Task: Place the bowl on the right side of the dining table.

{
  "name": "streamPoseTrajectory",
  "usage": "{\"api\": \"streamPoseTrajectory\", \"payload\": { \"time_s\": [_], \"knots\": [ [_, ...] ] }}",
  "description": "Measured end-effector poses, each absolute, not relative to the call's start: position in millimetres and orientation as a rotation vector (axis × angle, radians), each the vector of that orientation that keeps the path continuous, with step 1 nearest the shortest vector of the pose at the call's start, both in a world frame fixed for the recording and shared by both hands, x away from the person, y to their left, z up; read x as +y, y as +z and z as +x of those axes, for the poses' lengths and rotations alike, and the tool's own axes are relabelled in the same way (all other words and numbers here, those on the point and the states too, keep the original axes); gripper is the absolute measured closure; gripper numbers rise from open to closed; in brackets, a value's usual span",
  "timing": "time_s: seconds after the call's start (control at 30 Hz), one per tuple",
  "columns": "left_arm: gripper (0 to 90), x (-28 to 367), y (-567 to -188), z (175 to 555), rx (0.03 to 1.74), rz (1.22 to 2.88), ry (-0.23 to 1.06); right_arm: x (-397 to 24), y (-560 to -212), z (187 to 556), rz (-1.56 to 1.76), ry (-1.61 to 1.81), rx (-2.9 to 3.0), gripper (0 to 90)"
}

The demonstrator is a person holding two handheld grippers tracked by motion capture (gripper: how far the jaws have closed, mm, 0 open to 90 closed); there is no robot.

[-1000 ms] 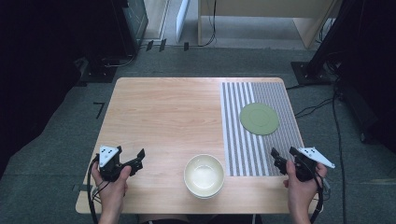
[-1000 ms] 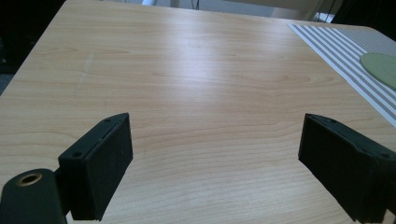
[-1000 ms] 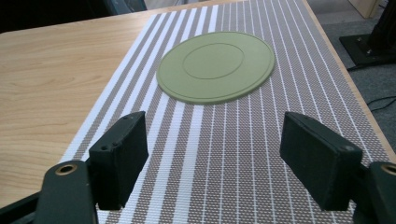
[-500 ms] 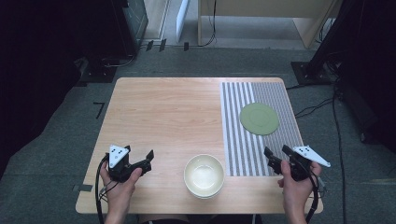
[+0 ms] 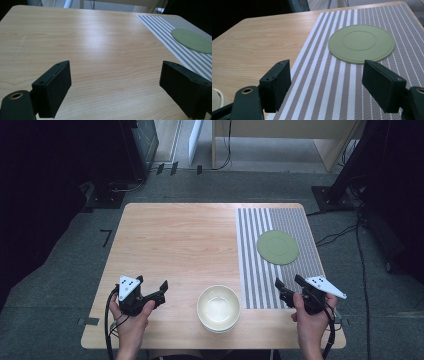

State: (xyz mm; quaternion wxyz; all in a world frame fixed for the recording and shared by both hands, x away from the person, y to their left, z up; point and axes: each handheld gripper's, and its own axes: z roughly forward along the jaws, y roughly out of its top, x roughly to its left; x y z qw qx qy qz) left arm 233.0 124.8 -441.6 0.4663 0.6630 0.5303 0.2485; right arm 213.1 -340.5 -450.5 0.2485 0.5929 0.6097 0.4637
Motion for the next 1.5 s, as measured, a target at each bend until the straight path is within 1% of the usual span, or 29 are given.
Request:
{"api": "streamPoseTrajectory", "payload": {
  "time_s": [0.4, 0.8, 0.83, 0.87, 1.5],
  "knots": [
    [10.1, 115, -438, 230, 1.277, 1.630, 0.612, -325, -446, 211, 1.582, 1.296, 1.696, 23.7],
    [10.2, 99, -436, 226, 1.223, 1.664, 0.563, -309, -439, 207, 1.536, 1.331, 1.736, 23.7],
    [12.9, 97, -436, 226, 1.223, 1.662, 0.563, -307, -439, 207, 1.528, 1.334, 1.741, 23.7],
    [13.5, 97, -436, 226, 1.223, 1.662, 0.563, -307, -439, 207, 1.528, 1.334, 1.741, 23.7],
    [13.4, 73, -435, 218, 1.154, 1.700, 0.519, -283, -431, 201, 1.460, 1.390, 1.779, 23.9]
  ]
}}
